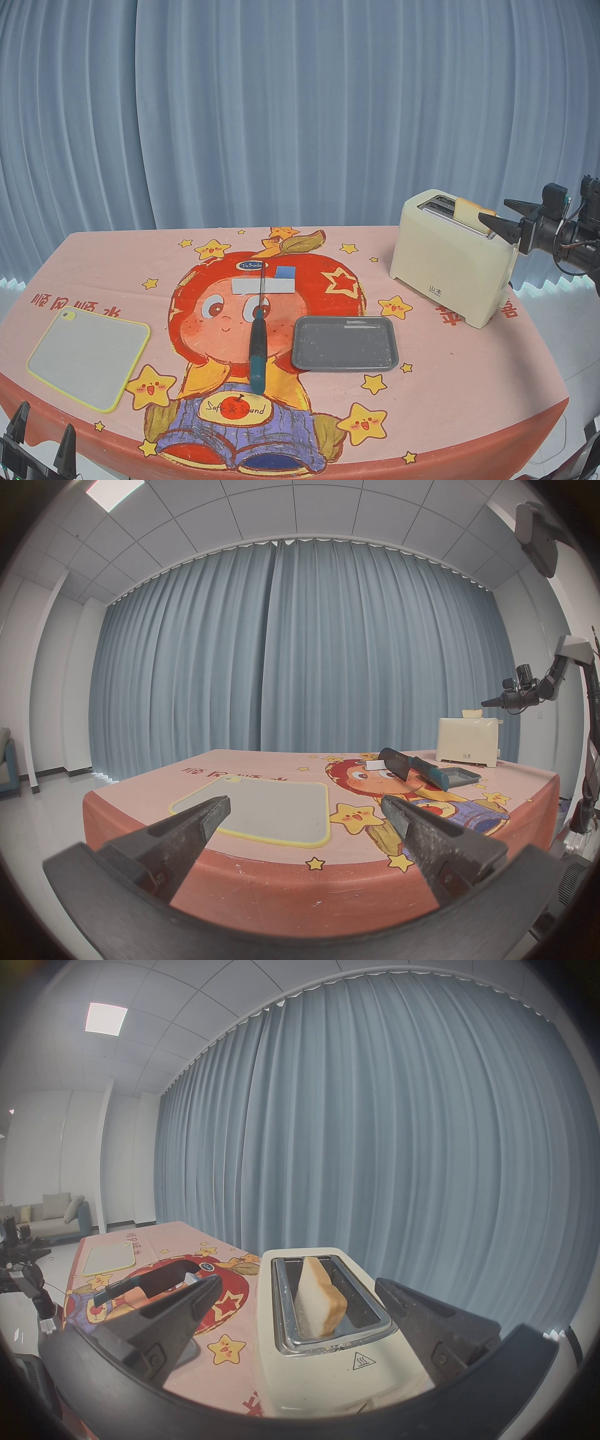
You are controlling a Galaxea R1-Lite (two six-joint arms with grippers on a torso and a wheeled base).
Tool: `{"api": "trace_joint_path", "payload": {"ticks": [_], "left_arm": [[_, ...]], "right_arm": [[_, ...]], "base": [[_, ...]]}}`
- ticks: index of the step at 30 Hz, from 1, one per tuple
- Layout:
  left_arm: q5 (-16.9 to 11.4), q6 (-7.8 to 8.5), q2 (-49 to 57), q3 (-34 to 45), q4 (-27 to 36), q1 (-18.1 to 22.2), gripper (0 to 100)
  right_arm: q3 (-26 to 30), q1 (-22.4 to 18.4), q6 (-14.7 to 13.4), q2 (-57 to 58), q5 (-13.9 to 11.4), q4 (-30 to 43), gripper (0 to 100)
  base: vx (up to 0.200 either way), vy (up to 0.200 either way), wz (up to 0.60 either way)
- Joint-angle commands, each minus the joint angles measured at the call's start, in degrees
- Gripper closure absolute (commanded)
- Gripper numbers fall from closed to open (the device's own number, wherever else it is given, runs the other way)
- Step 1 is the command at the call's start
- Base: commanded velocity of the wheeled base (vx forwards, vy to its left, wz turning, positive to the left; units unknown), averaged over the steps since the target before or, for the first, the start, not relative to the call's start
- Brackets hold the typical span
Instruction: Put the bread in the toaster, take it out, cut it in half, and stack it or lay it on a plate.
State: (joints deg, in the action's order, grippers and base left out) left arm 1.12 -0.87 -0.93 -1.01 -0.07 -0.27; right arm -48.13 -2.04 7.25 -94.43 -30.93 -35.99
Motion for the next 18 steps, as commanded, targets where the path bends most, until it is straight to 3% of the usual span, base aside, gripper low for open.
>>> {"api": "trace_joint_path", "payload": {"ticks": [1,11,14,18], "left_arm": [[0.02,-0.01,0.31,1.01,-0.01,0.0,0],[0.02,-0.01,0.31,1.01,-0.01,0.0,0],[0.02,-0.01,0.31,1.01,-0.01,0.0,0],[0.02,-0.01,0.31,1.01,-0.01,0.0,0]], "right_arm": [[-0.56,0.1,0.04,-1.55,0.08,0.13,0],[-2.5,0.54,0.66,-2.78,1.4,1.62,0],[-2.85,0.54,2.33,-3.92,3.15,1.62,0],[-2.85,0.98,2.59,-4.54,3.33,1.62,0]], "base": [[0.0,0.0,0.0],[0.0,0.0,0.0],[0.0,0.0,0.0],[0.0,0.0,0.0]]}}
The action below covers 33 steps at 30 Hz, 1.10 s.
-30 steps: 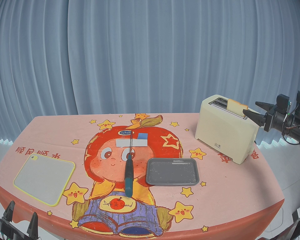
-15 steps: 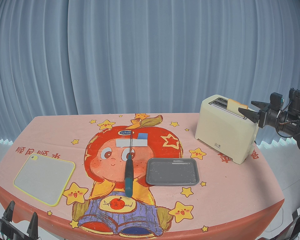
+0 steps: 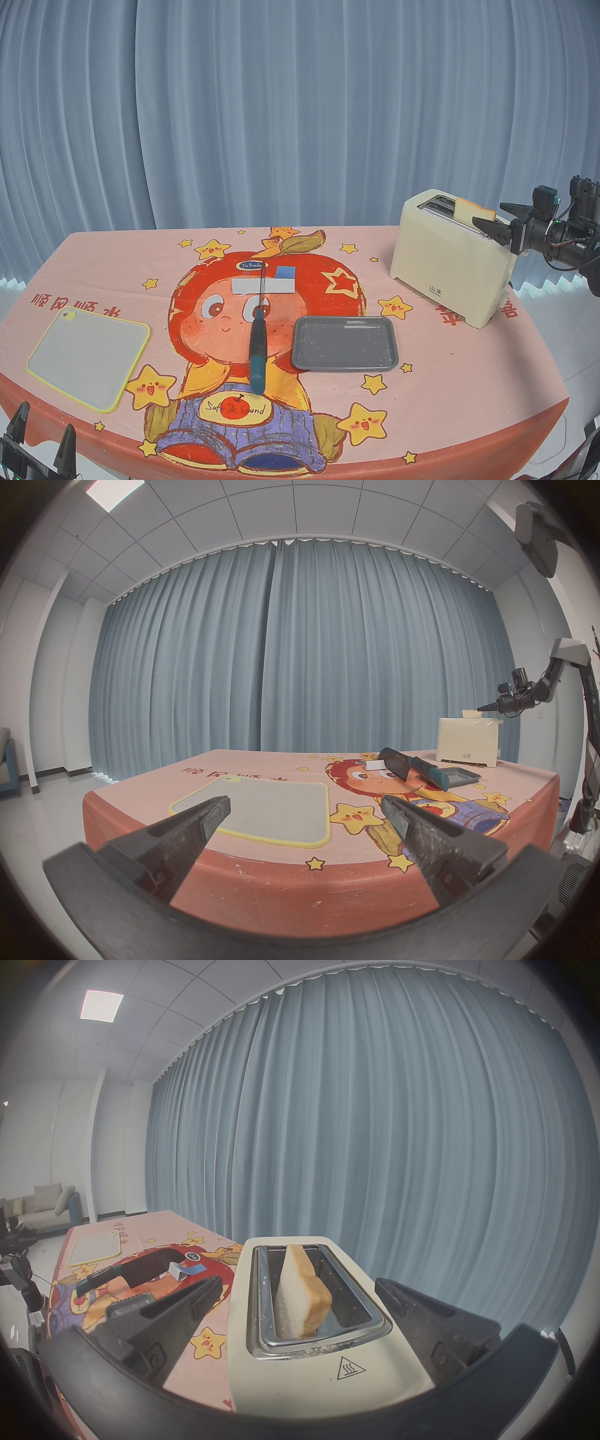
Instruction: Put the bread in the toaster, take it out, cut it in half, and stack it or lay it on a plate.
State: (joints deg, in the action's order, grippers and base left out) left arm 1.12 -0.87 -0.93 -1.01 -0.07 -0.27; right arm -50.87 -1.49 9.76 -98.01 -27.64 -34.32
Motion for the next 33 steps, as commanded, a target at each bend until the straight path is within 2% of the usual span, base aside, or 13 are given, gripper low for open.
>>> {"api": "trace_joint_path", "payload": {"ticks": [1,9,10,33], "left_arm": [[0.02,-0.01,0.31,1.01,-0.01,0.0,0],[0.02,-0.01,0.31,1.01,-0.01,0.0,0],[0.02,-0.01,0.31,1.01,-0.01,0.0,0],[0.02,-0.01,0.31,1.01,-0.01,0.0,0]], "right_arm": [[-0.11,0.61,0.08,-0.95,0.13,-0.05,0],[-0.37,1.75,0.17,-1.74,1.44,-0.05,0],[-0.37,1.75,0.17,-1.74,1.44,-0.05,100],[-1.25,2.1,-0.01,0.45,1.8,-0.22,100]], "base": [[0.0,0.0,0.0],[0.0,0.0,0.0],[0.0,0.0,0.0],[0.0,0.0,0.0]]}}
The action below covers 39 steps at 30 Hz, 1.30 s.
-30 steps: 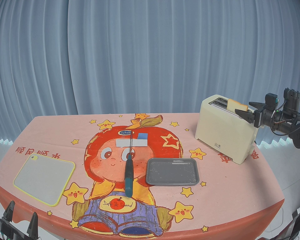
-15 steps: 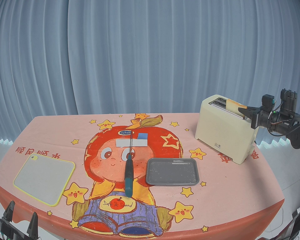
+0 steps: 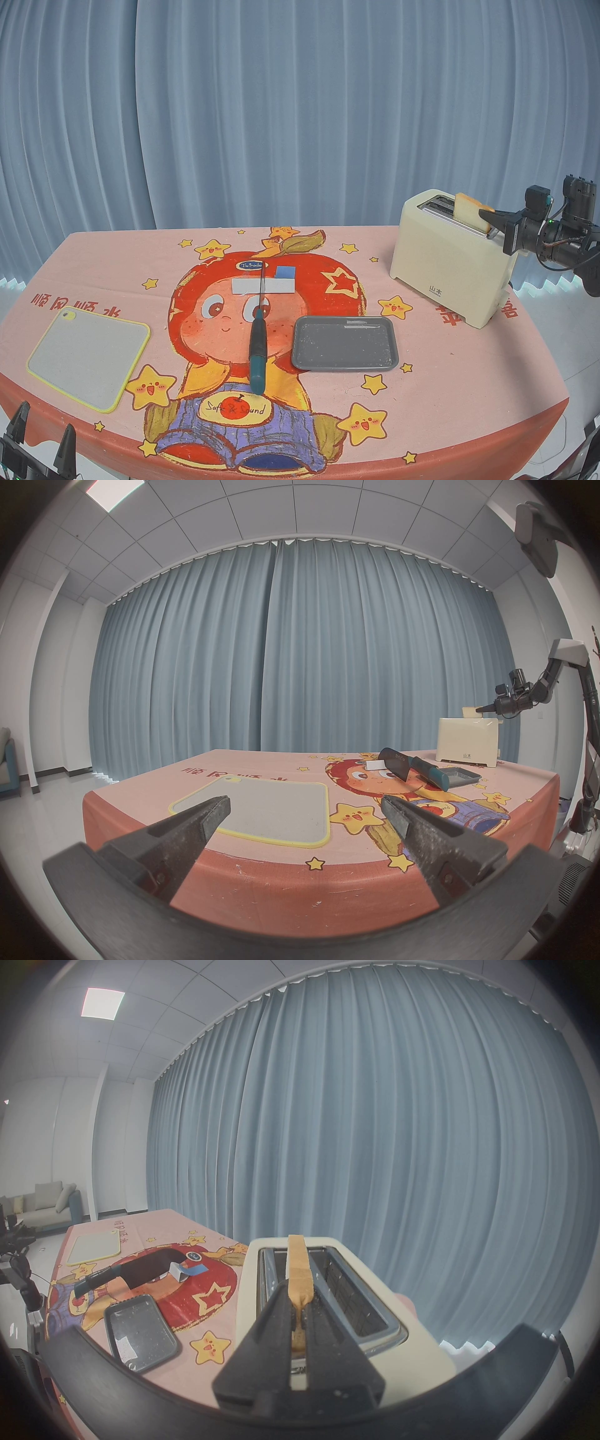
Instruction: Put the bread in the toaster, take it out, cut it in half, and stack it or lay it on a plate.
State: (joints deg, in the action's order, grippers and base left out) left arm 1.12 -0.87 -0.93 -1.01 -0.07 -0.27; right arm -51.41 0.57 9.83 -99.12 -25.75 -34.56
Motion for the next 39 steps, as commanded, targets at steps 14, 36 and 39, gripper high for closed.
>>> {"api": "trace_joint_path", "payload": {"ticks": [14,36,39], "left_arm": [[0.02,-0.01,0.31,1.01,-0.01,0.0,0],[0.02,-0.01,0.31,1.01,-0.01,0.0,0],[0.02,-0.01,0.31,1.01,-0.01,0.0,0]], "right_arm": [[-3.17,0.92,-0.6,7.98,-0.18,0.2,100],[13.44,9.97,-5.61,21.07,2.02,-0.68,100],[17.39,10.76,-5.61,23.01,2.02,-0.86,100]], "base": [[0.0,0.0,0.0],[0.0,0.0,0.0],[0.0,0.0,0.0]]}}
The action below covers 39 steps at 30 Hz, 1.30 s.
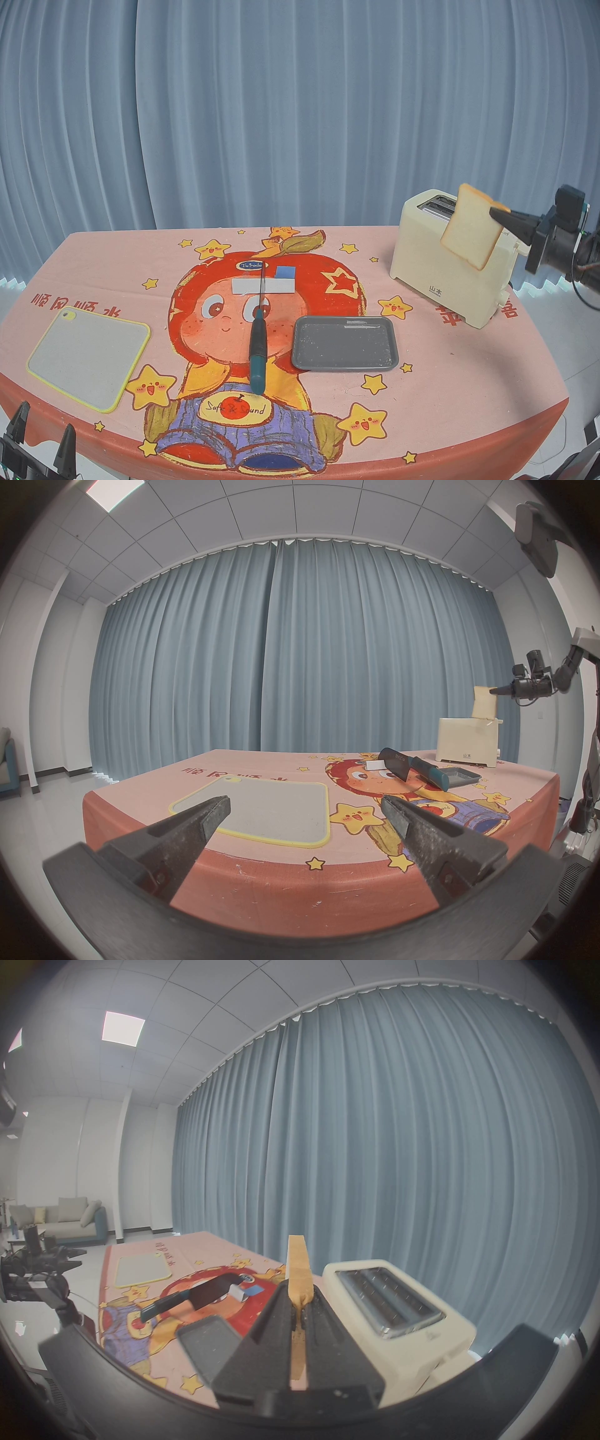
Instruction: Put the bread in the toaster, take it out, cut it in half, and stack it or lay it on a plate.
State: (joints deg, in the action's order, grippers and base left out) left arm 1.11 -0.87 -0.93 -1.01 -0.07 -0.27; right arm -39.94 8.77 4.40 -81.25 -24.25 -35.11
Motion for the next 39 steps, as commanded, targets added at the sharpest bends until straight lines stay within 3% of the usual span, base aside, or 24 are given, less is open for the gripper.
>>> {"api": "trace_joint_path", "payload": {"ticks": [1,9,22,35,39], "left_arm": [[0.03,-0.01,0.31,1.01,-0.01,0.0,0],[0.03,-0.01,0.31,1.01,-0.01,0.0,0],[0.03,-0.01,0.31,1.01,-0.01,0.0,0],[0.03,-0.01,0.31,1.01,-0.01,0.0,0],[0.21,-0.1,0.31,1.01,-0.01,0.0,0]], "right_arm": [[6.98,3.1,-0.18,5.93,0.52,-0.31,100],[14.54,4.86,-1.41,10.59,0.43,-0.31,100],[19.81,4.77,-1.68,15.16,0.6,-0.4,100],[21.48,4.95,-1.41,15.77,0.6,-1.37,100],[21.48,7.14,-1.5,15.51,0.69,-1.37,100]], "base": [[0.0,0.0,0.0],[0.0,0.0,0.0],[0.0,0.0,0.0],[0.0,0.0,0.0],[0.0,0.0,0.0]]}}
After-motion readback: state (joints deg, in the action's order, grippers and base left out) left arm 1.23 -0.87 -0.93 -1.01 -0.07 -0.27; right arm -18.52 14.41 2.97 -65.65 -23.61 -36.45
